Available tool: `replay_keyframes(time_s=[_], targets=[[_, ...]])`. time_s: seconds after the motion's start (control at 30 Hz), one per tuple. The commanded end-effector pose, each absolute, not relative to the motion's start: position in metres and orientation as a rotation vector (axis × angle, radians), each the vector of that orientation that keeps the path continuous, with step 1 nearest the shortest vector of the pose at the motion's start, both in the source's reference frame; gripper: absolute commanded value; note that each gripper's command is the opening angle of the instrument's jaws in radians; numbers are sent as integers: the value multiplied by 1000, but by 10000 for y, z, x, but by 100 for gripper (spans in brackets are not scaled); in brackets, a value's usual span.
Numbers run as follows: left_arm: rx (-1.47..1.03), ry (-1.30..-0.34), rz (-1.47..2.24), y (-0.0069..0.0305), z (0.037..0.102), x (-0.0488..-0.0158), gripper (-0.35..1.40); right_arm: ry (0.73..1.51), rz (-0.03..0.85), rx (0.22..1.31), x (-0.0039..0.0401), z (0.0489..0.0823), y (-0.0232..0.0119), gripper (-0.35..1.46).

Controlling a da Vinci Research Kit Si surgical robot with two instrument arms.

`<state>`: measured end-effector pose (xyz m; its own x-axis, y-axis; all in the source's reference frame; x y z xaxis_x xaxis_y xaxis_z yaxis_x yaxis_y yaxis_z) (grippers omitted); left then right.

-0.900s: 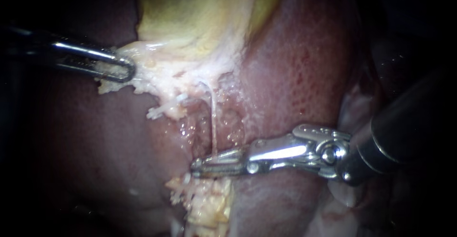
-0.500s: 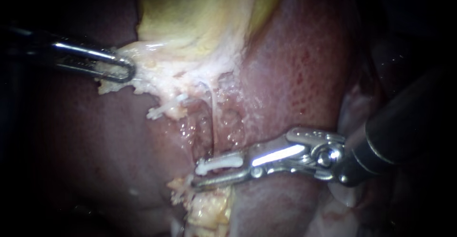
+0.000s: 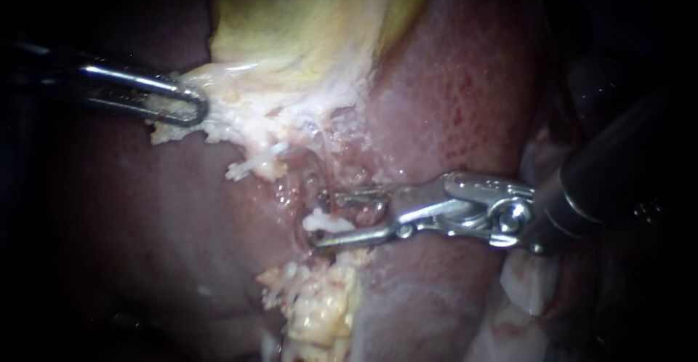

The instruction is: Going back first clip right tube

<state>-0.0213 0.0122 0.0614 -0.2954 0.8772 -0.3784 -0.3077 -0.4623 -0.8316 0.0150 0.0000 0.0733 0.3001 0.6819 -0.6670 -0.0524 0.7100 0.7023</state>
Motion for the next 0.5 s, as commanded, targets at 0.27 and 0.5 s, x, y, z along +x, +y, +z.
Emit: replay_keyframes(time_s=[0.27, 0.5], targets=[[-1102, -826, 1859, 121, 613, -211, -35, 1204, 434, 606, 119, 715, -1, 50], [-1102, -826, 1859, 121, 613, -210, -35, 1240, 297, 538, 76, 689, 10, 50]])
